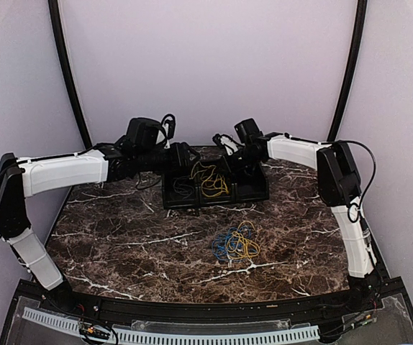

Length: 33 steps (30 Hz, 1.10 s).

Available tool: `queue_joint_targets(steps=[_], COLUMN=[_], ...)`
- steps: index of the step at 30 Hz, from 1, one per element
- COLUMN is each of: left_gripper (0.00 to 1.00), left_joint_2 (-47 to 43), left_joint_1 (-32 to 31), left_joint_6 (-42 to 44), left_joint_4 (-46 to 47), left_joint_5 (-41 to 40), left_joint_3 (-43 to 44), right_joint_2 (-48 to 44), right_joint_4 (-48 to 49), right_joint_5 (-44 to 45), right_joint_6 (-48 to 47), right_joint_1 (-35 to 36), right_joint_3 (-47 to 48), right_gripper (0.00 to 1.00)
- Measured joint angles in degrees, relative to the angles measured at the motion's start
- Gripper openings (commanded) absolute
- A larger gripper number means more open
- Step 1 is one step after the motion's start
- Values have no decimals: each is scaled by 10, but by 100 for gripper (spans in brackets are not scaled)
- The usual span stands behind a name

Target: Untangle the cables

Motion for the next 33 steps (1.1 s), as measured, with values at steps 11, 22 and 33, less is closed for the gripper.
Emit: queue_joint_targets(steps=[11, 22, 33], left_gripper=[55, 29, 0], left_joint_2=[19, 137, 186], left_joint_1=[7, 7, 7], left_joint_6=[7, 45, 80], left_joint_4=[-1, 5, 33], left_joint_5=[-10, -59, -96], left_joint_3=[-5, 40, 83], right_joint_2=[0, 0, -8], right_joint_4=[-4, -9, -27], right_joint_5=[36, 38, 16], right_joint_6=[-3, -3, -25], right_joint_1=[1, 1, 1], right_joint_3=[2, 7, 2], right_gripper=[0, 0, 39])
